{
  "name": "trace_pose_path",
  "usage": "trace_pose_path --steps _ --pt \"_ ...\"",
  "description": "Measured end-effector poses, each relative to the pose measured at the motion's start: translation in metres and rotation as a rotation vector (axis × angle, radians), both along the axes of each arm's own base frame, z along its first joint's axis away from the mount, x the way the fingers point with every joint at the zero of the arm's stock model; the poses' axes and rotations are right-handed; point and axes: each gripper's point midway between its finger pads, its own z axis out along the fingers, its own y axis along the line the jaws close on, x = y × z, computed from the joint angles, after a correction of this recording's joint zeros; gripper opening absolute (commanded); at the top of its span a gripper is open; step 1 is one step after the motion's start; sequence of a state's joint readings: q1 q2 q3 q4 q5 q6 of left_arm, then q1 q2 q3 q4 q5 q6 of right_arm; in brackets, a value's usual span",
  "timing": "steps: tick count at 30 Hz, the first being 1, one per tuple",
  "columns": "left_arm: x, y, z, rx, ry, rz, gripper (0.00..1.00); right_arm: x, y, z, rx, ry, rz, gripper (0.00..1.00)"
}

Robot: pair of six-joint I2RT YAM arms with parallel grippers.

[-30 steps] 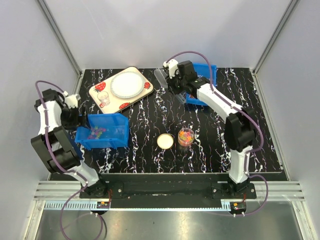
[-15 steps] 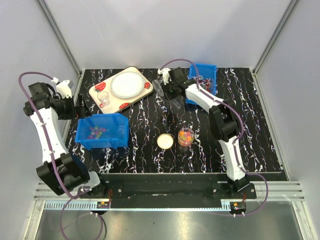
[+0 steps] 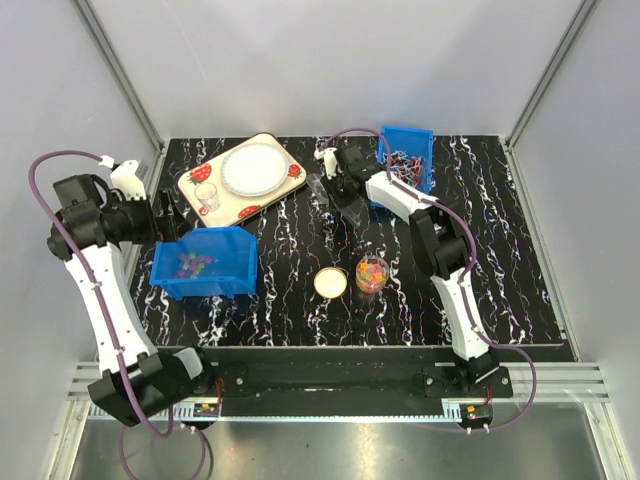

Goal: Pack the candies
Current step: Place the spatula at the center of the board.

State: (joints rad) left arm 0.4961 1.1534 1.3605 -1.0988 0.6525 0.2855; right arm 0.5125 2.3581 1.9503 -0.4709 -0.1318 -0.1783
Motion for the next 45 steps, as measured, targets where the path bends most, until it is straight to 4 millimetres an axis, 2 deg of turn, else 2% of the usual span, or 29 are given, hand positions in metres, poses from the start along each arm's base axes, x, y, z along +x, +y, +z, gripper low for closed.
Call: trace_pose_path --steps 4,10,14,18,28,31,38,40,45 --pt "-0.009 -0.007 0.01 0.02 -0.04 -0.004 0.99 -0.001 -0.001 -0.008 -0.011 0.014 -0.002 0.09" --pt "-0.018 -0.012 0.02 0.042 -0.081 -0.003 0.99 0.004 -0.001 -0.005 -0.016 0.003 -0.009 0.16" --pt "-0.021 -0.013 0.021 0.049 -0.087 0.0 0.99 0.005 -0.001 -0.009 -0.023 0.003 -0.013 0.22" --pt "-0.025 -0.013 0.019 0.054 -0.083 0.006 0.99 0.007 -0.002 -0.009 -0.029 -0.002 -0.015 0.24" --pt "-0.03 -0.013 0.022 0.084 -0.104 0.013 0.99 0.006 -0.003 -0.009 -0.039 -0.003 -0.011 0.38" --pt "-0.032 -0.014 0.021 0.087 -0.104 0.011 0.99 0.004 -0.005 -0.011 -0.047 0.005 -0.008 0.48" --pt "-0.032 -0.014 0.02 0.087 -0.1 0.009 0.99 0.001 -0.007 -0.013 -0.061 0.018 -0.001 0.6" --pt "-0.032 -0.014 0.02 0.088 -0.102 0.009 0.99 0.0 -0.007 -0.013 -0.061 0.018 -0.001 0.69" --pt "-0.034 -0.016 0.022 0.106 -0.119 -0.01 0.99 -0.004 -0.009 -0.005 -0.064 0.028 0.002 0.76"
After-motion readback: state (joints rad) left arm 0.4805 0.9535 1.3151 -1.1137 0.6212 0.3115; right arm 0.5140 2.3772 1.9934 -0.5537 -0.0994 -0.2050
